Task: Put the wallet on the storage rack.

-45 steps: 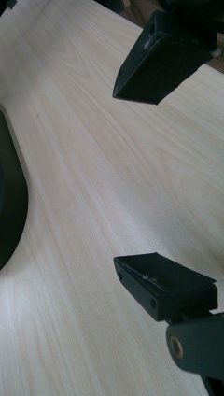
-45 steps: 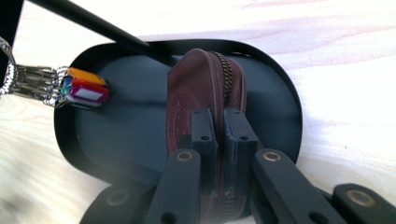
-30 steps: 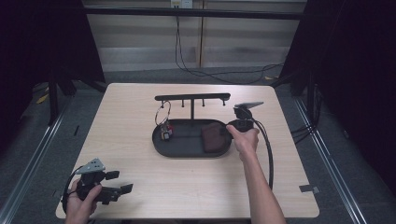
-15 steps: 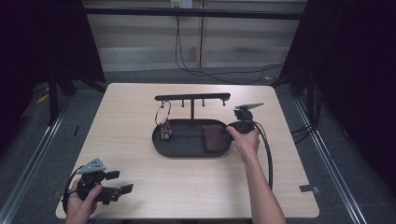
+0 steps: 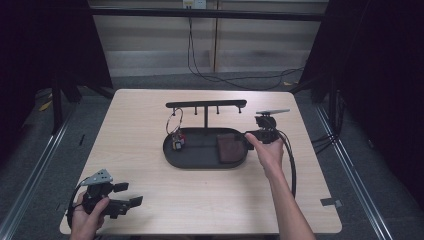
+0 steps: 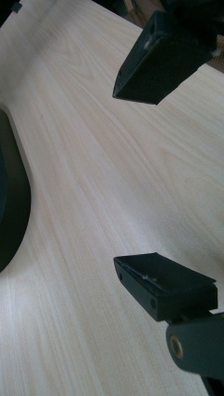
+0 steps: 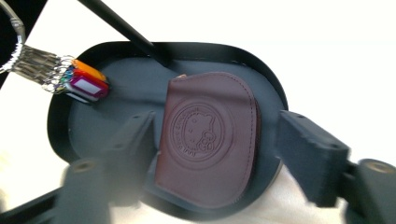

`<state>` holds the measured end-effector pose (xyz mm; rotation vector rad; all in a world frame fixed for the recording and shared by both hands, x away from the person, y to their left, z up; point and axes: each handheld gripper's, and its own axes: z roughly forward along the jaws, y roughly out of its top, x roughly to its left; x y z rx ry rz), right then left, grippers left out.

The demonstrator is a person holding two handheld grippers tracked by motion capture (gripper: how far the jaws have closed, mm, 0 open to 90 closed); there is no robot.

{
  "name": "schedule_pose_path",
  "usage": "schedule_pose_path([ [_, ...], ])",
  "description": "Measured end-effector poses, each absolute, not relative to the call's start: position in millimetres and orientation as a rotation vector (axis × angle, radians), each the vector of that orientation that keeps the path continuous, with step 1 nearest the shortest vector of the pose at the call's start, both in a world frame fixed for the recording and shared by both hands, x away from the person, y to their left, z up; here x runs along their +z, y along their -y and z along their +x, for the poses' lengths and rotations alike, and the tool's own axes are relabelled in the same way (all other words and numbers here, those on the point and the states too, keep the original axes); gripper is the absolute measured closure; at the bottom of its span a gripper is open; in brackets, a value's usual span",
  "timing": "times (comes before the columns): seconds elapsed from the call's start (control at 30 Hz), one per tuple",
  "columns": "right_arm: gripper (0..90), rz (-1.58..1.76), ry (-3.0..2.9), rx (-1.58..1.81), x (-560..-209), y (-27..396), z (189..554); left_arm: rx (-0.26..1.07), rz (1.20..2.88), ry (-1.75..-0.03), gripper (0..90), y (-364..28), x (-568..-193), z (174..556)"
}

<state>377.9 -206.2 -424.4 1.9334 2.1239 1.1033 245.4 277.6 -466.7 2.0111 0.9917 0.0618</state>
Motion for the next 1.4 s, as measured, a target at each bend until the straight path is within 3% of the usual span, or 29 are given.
schedule_pose_path([
  [0.3,16.6,1.857,-2.101,1.181,-422,218,353,0.058,1.989,-1.003,16.4,-278,-466,247],
  [1.0,17.6,1.758,-2.062,1.207,-434,242,285,0.086,1.956,-1.041,16.3,-277,-465,247],
  [1.23,18.6,1.713,-2.035,1.137,-459,250,252,0.08,1.948,-1.059,16.3,-278,-465,248],
  [1.4,19.3,1.768,-2.022,1.129,-463,250,248,0.075,1.937,-1.055,18.2,-281,-463,248],
])
